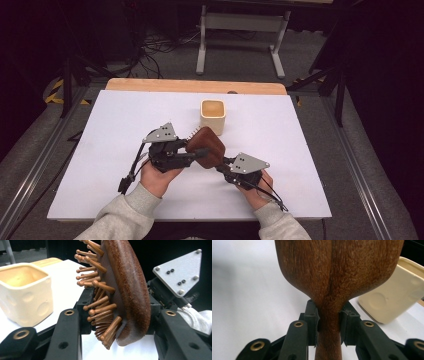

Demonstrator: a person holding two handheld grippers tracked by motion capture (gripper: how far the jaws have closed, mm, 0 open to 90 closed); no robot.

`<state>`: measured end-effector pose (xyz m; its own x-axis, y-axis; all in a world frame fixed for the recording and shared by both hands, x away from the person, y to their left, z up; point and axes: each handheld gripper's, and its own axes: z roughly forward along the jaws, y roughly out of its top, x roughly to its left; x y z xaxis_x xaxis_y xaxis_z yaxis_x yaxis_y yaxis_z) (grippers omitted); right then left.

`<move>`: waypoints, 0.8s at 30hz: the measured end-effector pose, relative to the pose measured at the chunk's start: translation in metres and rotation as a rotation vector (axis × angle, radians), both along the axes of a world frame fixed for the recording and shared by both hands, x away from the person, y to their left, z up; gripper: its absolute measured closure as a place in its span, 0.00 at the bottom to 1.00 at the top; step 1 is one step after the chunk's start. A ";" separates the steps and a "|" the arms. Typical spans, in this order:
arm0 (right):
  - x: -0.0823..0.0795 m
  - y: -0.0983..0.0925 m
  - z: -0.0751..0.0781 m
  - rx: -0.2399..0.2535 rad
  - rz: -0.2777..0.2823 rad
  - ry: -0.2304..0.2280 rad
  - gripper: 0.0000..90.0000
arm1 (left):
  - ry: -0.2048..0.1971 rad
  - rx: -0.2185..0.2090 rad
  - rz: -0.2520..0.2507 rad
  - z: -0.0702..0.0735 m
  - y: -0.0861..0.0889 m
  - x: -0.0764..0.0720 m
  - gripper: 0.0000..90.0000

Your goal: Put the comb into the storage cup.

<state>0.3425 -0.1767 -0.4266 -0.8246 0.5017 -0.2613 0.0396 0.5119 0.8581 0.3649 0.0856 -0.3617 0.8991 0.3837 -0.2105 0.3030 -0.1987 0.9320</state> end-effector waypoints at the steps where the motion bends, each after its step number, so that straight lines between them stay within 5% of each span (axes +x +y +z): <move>1: 0.000 -0.001 0.001 0.016 0.008 0.005 0.78 | 0.002 0.000 -0.002 0.001 0.000 0.000 0.63; 10: -0.001 -0.009 0.008 0.073 0.005 -0.010 0.60 | -0.046 0.042 0.006 0.022 -0.004 0.001 0.64; 24: 0.010 -0.028 0.011 0.162 -0.021 0.043 0.13 | -0.091 0.077 0.027 0.049 -0.002 0.010 0.64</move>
<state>0.3527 -0.2044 -0.4152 -0.8219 0.5520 -0.1406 0.0870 0.3655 0.9267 0.3750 0.0838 -0.3125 0.9024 0.4199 -0.0973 0.2237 -0.2633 0.9384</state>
